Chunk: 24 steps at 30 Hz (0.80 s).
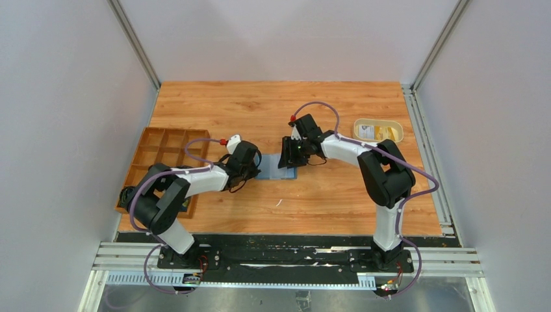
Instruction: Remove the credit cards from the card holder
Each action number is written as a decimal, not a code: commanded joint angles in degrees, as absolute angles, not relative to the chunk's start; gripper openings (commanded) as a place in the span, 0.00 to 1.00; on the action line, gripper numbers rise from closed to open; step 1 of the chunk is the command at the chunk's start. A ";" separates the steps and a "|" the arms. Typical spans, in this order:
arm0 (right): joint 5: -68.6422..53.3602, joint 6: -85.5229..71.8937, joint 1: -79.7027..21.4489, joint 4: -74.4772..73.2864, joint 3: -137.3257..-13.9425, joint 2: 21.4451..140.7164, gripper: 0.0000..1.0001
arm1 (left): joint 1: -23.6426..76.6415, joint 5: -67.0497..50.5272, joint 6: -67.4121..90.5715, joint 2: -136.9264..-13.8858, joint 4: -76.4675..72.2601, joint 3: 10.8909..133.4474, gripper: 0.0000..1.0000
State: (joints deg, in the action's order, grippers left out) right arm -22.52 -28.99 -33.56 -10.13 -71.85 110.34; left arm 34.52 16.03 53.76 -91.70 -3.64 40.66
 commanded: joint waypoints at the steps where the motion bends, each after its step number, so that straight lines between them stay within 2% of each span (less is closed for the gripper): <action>1: -27.86 -28.98 -33.84 -10.36 -75.05 110.44 0.47 | 36.77 16.03 55.12 -96.14 -0.93 44.48 0.00; 13: -32.77 -28.98 -33.69 -8.95 -80.16 110.10 0.47 | 37.27 16.24 56.25 -99.98 1.47 49.35 0.00; 20: -24.37 -29.58 -27.12 -9.80 -69.55 102.53 0.47 | 37.27 17.84 57.07 -97.83 4.16 50.05 0.00; 24: -20.54 -27.14 -23.73 -13.79 -67.58 101.54 0.47 | 37.41 18.66 57.13 -95.61 6.32 50.74 0.00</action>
